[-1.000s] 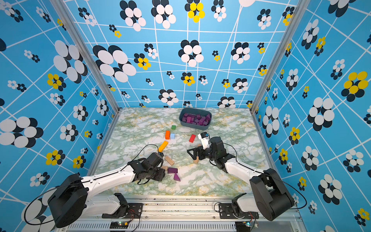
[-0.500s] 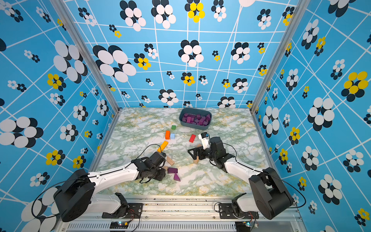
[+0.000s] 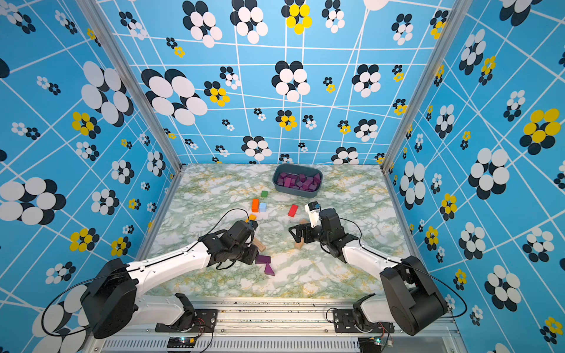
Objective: Pick purple bricks into the storage bin
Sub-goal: Pick up the building block from the center of the board, then place the building block in the storage box.
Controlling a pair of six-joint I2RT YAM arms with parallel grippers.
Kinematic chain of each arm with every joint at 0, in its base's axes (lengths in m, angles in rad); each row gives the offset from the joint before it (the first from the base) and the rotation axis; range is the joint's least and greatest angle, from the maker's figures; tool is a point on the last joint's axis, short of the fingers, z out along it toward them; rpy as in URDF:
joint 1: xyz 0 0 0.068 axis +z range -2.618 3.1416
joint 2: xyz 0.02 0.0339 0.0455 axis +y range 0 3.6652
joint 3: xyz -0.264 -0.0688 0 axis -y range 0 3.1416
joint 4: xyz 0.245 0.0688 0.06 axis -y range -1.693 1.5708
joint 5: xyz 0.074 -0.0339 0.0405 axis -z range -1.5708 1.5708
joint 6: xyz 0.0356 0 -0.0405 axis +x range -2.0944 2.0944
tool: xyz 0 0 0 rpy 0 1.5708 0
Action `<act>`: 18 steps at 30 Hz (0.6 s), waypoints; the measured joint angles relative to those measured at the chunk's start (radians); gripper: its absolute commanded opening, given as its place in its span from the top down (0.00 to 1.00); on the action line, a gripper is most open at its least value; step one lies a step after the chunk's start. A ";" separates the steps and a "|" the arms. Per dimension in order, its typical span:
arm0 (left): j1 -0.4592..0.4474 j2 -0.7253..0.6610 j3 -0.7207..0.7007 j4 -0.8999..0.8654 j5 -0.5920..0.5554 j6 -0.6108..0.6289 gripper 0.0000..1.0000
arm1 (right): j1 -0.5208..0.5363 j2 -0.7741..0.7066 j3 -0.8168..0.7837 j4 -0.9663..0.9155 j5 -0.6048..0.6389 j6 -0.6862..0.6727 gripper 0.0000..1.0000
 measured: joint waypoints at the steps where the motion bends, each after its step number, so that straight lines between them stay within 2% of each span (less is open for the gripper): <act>1: 0.005 0.000 0.023 0.008 0.003 0.006 0.76 | -0.003 -0.006 0.000 -0.004 0.016 0.001 0.01; 18: 0.151 0.296 0.425 0.102 0.118 0.121 0.76 | -0.097 -0.052 -0.060 -0.006 0.132 0.076 0.01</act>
